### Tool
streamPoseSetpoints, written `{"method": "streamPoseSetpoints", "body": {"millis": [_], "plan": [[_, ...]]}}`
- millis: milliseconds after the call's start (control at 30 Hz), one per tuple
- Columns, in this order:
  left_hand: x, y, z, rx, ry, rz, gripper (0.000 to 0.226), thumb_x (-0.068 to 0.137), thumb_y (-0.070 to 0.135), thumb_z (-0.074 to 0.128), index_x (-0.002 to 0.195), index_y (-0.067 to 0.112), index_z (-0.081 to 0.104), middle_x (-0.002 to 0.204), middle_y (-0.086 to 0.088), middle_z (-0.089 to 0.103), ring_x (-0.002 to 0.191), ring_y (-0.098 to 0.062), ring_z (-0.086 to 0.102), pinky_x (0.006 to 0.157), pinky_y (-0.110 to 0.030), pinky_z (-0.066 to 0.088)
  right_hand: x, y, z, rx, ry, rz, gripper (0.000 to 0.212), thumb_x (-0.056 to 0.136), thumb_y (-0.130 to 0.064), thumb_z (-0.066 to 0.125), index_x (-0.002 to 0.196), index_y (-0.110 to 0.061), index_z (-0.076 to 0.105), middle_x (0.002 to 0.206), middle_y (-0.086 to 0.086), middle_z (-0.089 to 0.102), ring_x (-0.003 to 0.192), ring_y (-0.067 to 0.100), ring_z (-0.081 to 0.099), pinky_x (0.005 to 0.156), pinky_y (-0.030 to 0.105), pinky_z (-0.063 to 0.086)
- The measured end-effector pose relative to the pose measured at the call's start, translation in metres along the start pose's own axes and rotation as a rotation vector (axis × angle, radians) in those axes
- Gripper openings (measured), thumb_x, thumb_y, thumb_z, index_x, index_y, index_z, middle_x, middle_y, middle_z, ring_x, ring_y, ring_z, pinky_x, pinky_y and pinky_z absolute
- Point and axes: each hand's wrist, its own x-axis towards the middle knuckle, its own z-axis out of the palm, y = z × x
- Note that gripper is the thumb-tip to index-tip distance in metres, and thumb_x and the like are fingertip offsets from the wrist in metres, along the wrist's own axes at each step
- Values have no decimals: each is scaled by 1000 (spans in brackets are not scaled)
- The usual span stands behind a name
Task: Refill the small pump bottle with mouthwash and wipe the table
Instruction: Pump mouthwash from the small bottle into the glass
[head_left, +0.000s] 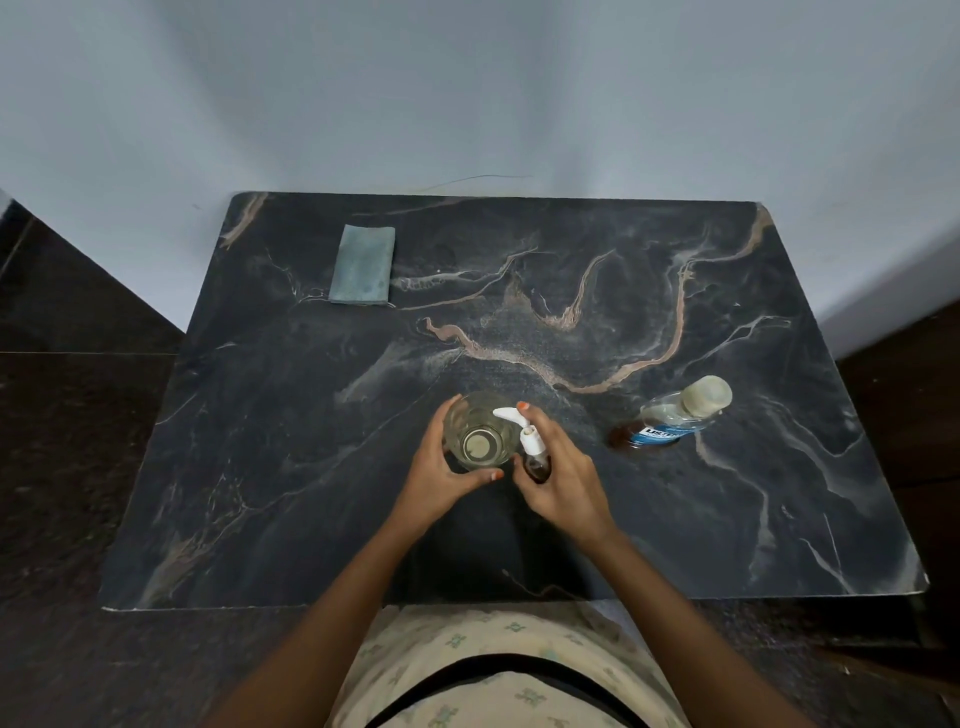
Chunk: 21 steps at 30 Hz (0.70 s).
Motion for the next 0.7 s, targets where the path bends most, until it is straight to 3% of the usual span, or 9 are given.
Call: {"method": "streamPoseSetpoints", "body": {"millis": [133,267,433,600,700], "plan": [[0,0,0,6,-5,-2,93,54,27,84,128,44,30,137,5,45,126,-9,44,107,-37,36,0,-1,-2,-26,-63,24,65,74,-11,62,128,-32,31,112,8,59,90,25,62,68,39,55],[0,-2,-1,7,-7,2,93,57,17,86,127,45,31,134,13,44,125,-6,44,107,-36,36,1,-3,-2,-114,-112,5,66,70,-3,67,122,-28,35,98,12,55,69,29,61,53,33,50],[0,-2,-1,2,-7,-4,93,58,19,85,128,45,30,136,10,44,125,-5,44,106,-33,37,1,-3,-2,-137,-151,28,52,69,0,66,117,-10,52,98,14,56,71,33,61,54,41,53],[-1,-1,0,3,-4,5,93,57,25,85,129,45,30,138,5,44,126,-6,43,106,-32,37,-2,0,-3,-44,-144,70,70,76,-7,61,127,-42,29,102,3,53,74,20,56,61,38,50],[-1,-2,-1,1,-5,-1,94,57,23,86,128,48,29,138,6,44,126,-5,43,106,-31,36,-5,3,-3,-44,-161,53,77,78,-10,59,132,-48,20,99,-2,51,72,15,53,61,35,49]]}}
